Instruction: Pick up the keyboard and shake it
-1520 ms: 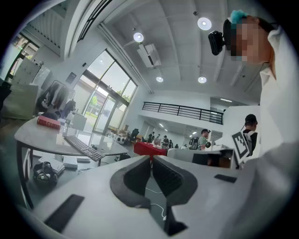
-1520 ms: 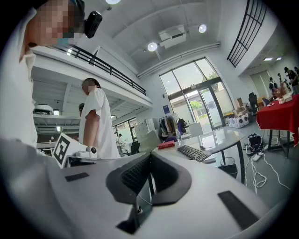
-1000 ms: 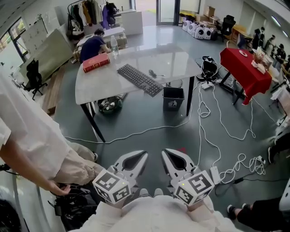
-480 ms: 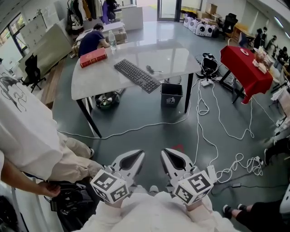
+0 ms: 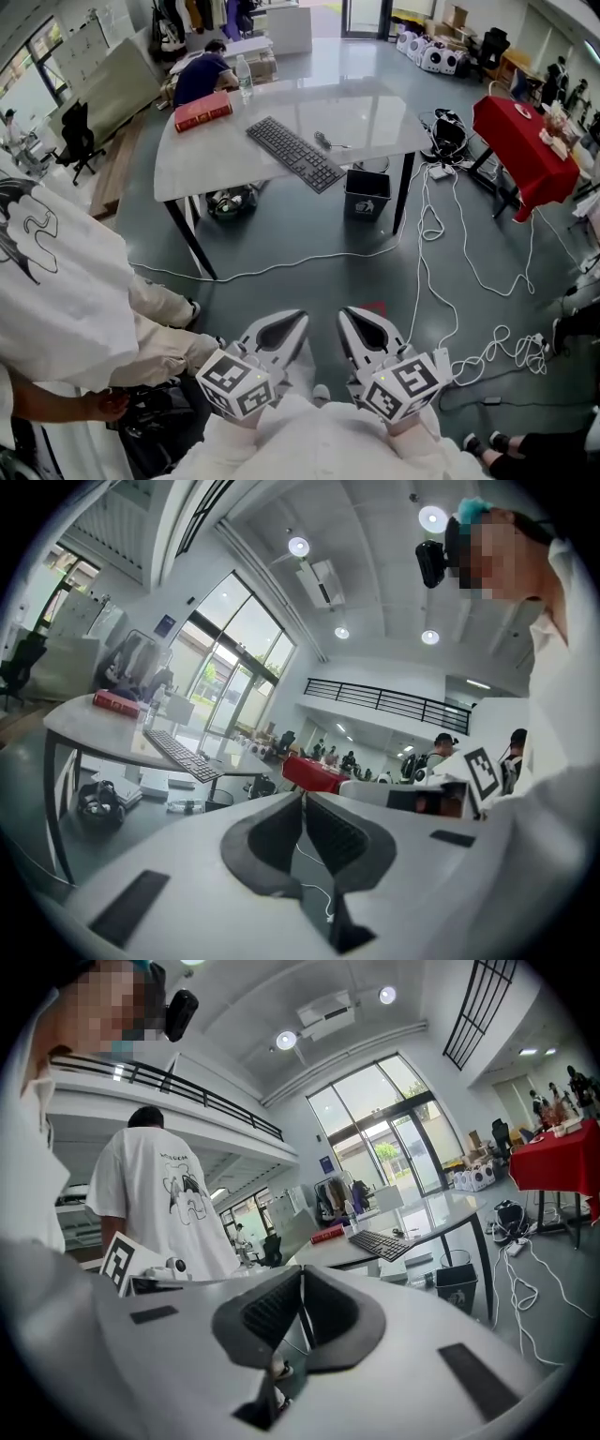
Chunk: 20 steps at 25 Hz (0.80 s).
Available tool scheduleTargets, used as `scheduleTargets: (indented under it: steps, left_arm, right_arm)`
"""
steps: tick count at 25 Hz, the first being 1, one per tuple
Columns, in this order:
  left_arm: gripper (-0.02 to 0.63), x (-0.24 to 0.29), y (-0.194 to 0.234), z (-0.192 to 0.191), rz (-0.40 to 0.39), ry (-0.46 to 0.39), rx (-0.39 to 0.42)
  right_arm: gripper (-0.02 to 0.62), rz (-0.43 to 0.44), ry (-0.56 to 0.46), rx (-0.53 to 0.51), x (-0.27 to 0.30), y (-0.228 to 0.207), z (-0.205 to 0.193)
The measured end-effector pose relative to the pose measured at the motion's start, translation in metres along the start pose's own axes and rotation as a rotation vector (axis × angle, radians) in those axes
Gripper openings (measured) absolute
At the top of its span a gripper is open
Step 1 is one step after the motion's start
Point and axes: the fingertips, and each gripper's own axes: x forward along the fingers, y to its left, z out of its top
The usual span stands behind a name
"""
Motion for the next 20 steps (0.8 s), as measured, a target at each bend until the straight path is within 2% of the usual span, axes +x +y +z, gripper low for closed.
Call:
scheduleTargets:
  steps: [5,10,20]
  left_arm:
    - [0.023,0.026,0.042,0.015,-0.013,0.002,-0.010]
    - [0.023,0.053,0.096,0.052,-0.030,-0.011,-0.010]
    - [0.023,0.102,0.187,0.097,-0.101,0.038,-0.021]
  right_arm:
    - [0.031,-0.018,-0.003,-0.002,0.044,-0.022,0.010]
    - [0.031,-0.042,-0.019,-0.007,0.107,-0.042,0.035]
    - [0.031,-0.127,-0.047,0.034,0.209,-0.080,0.070]
